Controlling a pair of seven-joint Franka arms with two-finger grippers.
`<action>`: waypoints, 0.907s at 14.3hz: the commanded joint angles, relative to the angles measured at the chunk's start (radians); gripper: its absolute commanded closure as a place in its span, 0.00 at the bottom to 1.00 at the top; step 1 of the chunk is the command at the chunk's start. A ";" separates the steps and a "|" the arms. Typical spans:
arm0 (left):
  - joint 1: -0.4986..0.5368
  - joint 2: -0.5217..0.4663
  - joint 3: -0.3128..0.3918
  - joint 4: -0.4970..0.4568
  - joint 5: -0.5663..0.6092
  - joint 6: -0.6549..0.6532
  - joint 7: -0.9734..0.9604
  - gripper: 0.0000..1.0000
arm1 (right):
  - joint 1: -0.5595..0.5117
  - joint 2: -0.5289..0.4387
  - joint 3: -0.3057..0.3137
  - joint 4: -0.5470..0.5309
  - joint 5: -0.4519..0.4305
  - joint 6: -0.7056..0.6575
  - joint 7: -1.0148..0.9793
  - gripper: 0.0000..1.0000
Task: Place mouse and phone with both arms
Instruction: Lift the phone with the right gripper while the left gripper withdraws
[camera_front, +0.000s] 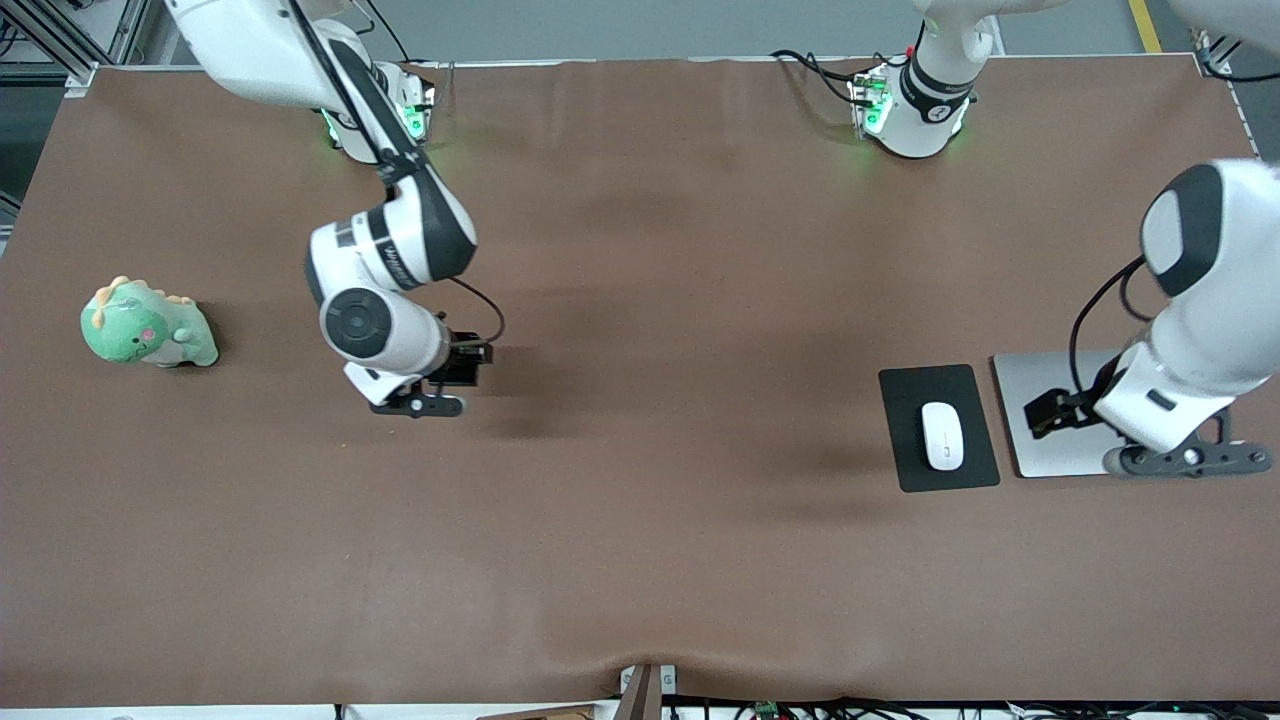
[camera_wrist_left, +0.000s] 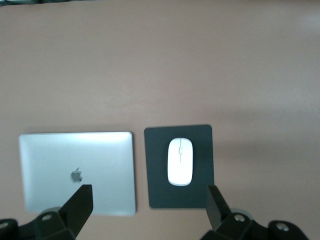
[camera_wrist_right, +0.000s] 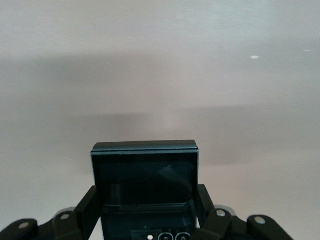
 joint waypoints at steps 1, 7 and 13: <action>0.006 -0.074 -0.008 0.006 -0.010 -0.088 -0.009 0.00 | -0.050 -0.116 0.014 -0.151 -0.012 0.046 -0.043 1.00; 0.006 -0.186 -0.005 0.008 -0.091 -0.223 -0.010 0.00 | -0.203 -0.201 0.014 -0.296 -0.021 0.114 -0.168 1.00; 0.006 -0.240 -0.011 0.008 -0.091 -0.298 -0.001 0.00 | -0.335 -0.210 0.014 -0.352 -0.047 0.135 -0.248 1.00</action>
